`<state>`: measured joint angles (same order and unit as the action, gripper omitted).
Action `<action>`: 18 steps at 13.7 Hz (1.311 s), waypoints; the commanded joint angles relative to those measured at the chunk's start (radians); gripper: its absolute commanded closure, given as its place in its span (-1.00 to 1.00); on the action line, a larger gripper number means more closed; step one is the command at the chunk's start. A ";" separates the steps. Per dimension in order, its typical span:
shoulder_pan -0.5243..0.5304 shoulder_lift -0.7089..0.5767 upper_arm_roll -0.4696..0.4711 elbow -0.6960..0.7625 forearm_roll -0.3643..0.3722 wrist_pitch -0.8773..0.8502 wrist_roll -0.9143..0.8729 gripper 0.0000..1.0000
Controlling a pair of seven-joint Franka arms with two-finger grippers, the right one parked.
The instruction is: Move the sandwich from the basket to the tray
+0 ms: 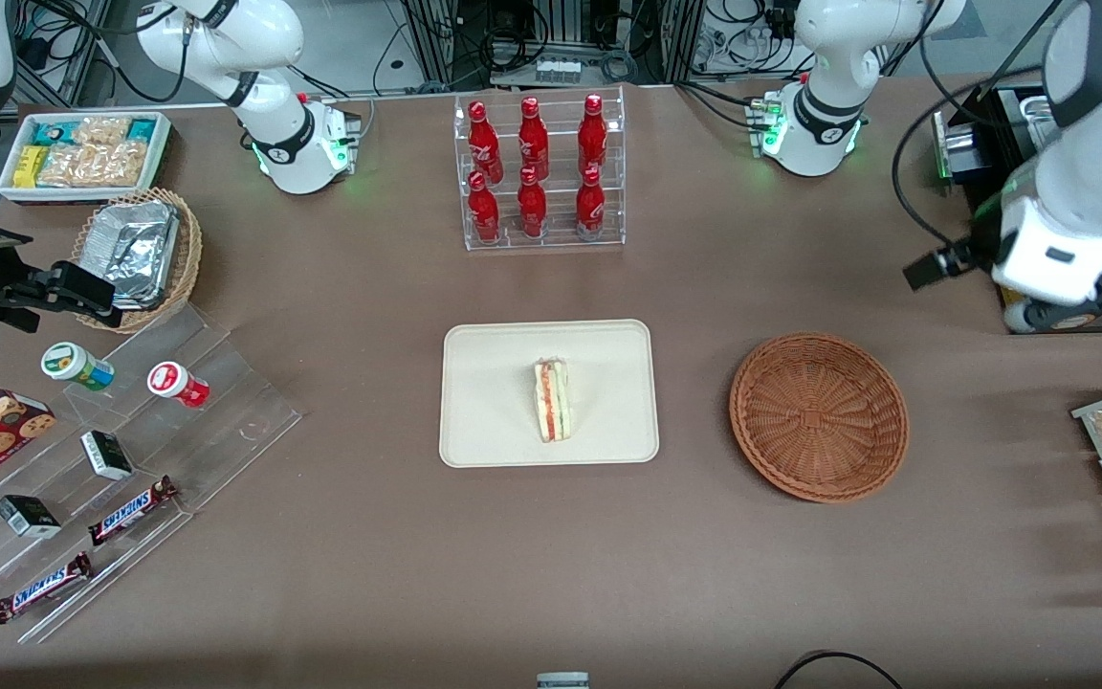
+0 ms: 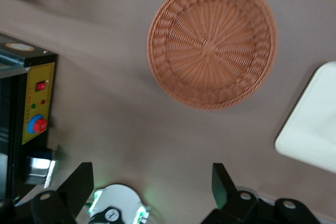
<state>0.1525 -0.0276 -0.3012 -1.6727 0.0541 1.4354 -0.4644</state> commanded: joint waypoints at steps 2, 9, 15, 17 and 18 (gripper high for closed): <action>-0.124 -0.159 0.213 -0.169 -0.026 0.013 0.208 -0.99; -0.171 -0.186 0.329 -0.184 -0.075 0.023 0.296 -0.99; -0.128 -0.132 0.277 -0.151 -0.074 0.102 0.340 -0.99; -0.117 -0.120 0.251 -0.140 -0.062 0.106 0.429 -0.99; -0.116 -0.120 0.246 -0.142 -0.062 0.109 0.431 -0.99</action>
